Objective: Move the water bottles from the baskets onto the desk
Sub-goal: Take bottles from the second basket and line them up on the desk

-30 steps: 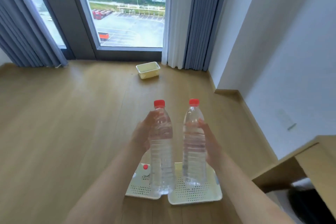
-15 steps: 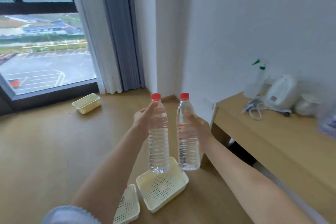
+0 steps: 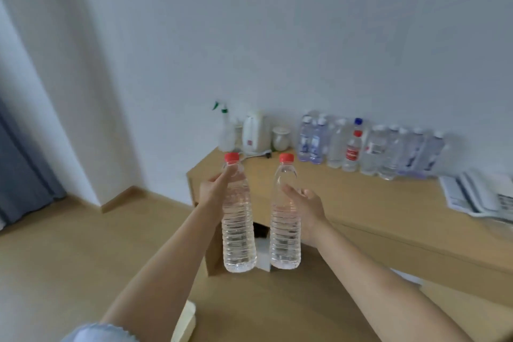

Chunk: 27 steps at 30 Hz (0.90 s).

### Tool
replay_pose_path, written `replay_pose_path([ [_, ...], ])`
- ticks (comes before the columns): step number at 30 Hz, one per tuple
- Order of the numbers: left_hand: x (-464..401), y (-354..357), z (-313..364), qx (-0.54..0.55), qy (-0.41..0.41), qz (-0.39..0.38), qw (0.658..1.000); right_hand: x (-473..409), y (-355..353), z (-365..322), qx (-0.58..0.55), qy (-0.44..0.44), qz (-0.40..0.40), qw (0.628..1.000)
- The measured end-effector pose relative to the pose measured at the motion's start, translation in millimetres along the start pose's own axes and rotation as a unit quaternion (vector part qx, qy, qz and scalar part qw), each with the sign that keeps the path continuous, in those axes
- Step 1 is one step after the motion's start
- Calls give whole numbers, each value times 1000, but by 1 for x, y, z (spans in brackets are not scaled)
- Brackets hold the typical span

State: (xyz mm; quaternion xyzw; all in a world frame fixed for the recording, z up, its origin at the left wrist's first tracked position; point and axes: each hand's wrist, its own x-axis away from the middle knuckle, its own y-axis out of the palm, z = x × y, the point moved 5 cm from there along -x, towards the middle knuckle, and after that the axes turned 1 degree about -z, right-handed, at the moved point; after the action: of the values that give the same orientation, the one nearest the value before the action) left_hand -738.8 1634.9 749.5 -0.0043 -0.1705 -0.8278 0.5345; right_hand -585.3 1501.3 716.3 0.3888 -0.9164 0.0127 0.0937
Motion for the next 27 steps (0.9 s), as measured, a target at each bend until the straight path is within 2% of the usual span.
replay_pose_path([
  [8, -7, 203, -51, -26, -14, -102, 994, -34, -192, -20, -17, -36, 111, 993],
  [16, -21, 363, -108, -62, -9, -109, 992, -61, -357, -41, 29, -57, 171, 983],
  [21, -26, 432, -124, -69, -4, -123, 990, -85, -424, -45, 25, -44, 216, 975],
  [27, -52, 492, -146, -111, -5, -167, 980, -130, -468, -31, -2, -8, 254, 967],
])
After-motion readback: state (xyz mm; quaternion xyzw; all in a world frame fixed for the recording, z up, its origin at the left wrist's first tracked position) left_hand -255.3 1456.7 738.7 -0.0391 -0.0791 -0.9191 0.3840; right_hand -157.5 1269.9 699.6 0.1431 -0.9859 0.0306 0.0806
